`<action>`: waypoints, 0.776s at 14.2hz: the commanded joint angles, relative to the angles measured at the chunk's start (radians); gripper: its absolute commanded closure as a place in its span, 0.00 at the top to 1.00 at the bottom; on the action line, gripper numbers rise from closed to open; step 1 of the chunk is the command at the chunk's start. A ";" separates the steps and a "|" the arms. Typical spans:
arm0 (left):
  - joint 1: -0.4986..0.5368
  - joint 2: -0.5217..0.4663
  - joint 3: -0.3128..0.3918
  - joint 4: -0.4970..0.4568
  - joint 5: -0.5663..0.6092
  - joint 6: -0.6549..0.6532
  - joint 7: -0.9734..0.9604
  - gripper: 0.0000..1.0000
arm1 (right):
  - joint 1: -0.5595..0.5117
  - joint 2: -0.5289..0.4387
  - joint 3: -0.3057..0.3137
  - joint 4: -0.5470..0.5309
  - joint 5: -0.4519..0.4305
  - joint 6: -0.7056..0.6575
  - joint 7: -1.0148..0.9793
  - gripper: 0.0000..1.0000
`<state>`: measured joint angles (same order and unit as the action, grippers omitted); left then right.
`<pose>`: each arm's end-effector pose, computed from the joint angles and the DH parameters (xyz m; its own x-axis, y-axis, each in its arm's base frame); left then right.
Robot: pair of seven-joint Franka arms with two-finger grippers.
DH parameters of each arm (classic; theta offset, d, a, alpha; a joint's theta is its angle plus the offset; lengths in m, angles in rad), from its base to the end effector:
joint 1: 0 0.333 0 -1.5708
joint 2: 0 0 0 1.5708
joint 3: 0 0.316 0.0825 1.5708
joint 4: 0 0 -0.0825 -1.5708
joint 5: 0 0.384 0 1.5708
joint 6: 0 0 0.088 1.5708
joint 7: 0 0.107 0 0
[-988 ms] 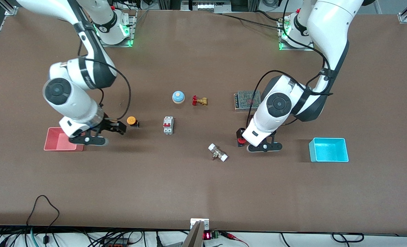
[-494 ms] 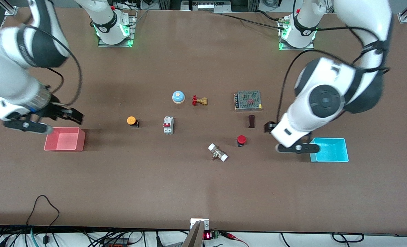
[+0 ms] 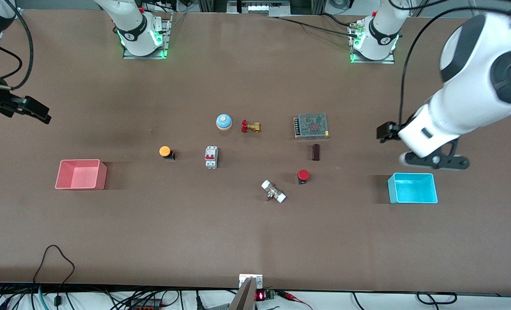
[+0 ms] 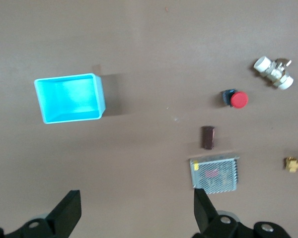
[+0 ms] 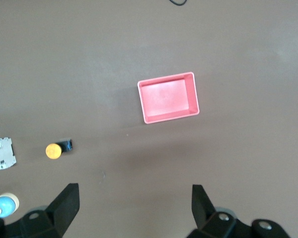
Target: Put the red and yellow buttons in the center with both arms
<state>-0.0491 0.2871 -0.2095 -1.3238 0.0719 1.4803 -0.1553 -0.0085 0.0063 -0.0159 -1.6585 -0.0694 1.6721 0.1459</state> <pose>0.6134 -0.1342 0.5653 0.9882 -0.0938 -0.1208 -0.0983 -0.9946 -0.0320 0.5630 -0.0205 0.5884 0.9866 -0.1622 0.0170 -0.1630 -0.9843 0.0674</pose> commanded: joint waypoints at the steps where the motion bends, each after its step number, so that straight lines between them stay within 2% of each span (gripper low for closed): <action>1: 0.011 -0.219 0.057 -0.251 -0.041 0.070 0.052 1.00 | -0.010 0.009 -0.001 0.002 0.045 -0.020 -0.008 1.00; 3: 0.008 -0.308 0.140 -0.345 -0.104 0.087 0.065 1.00 | -0.005 0.018 -0.001 0.005 0.065 -0.018 -0.008 1.00; 5: 0.012 -0.345 0.150 -0.408 -0.104 0.086 0.082 1.00 | 0.034 0.018 -0.021 0.008 0.063 -0.022 -0.012 1.00; 7: 0.014 -0.345 0.150 -0.405 -0.096 0.077 0.133 1.00 | 0.076 0.046 -0.042 0.046 0.065 -0.037 -0.009 1.00; 11: 0.026 -0.324 0.147 -0.373 -0.089 0.087 0.160 1.00 | 0.067 0.069 -0.042 0.083 0.068 -0.097 -0.009 1.00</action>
<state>-0.0296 -0.0336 -0.0621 -1.7012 -0.0118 1.5539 -0.0288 0.0547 0.0473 -0.0422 -1.6212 -0.0204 1.6138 0.1457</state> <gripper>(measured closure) 0.000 0.000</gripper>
